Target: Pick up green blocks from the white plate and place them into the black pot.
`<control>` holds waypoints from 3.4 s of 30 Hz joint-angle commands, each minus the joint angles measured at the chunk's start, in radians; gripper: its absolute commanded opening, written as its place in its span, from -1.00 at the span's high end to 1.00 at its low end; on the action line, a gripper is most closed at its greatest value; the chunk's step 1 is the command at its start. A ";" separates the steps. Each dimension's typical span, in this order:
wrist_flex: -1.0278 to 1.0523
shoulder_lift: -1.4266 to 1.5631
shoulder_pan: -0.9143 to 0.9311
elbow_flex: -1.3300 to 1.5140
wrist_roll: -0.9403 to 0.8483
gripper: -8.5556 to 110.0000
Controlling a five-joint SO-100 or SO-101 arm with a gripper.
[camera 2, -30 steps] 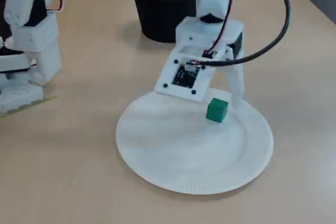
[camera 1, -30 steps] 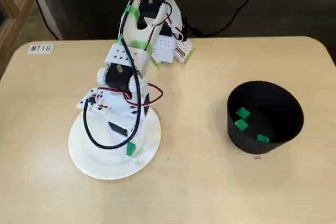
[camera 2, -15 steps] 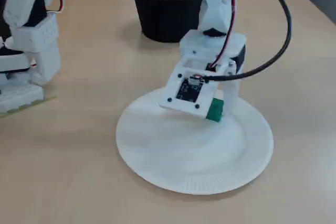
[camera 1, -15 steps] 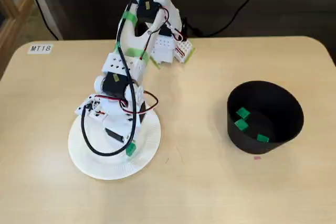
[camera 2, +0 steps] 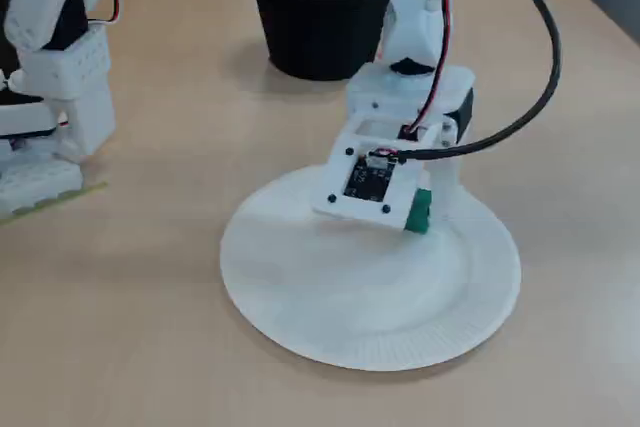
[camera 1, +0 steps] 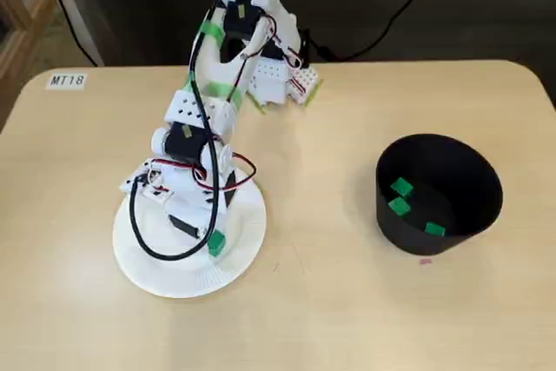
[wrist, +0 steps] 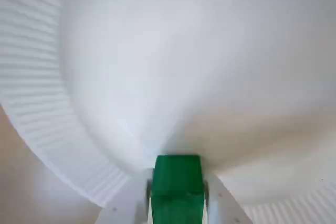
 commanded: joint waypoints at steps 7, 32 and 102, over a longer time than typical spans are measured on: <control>-0.005 0.410 -0.239 -0.002 0.041 0.90; -0.637 0.988 -1.020 0.953 0.035 0.90; 0.279 0.689 -0.755 -0.084 -0.288 0.90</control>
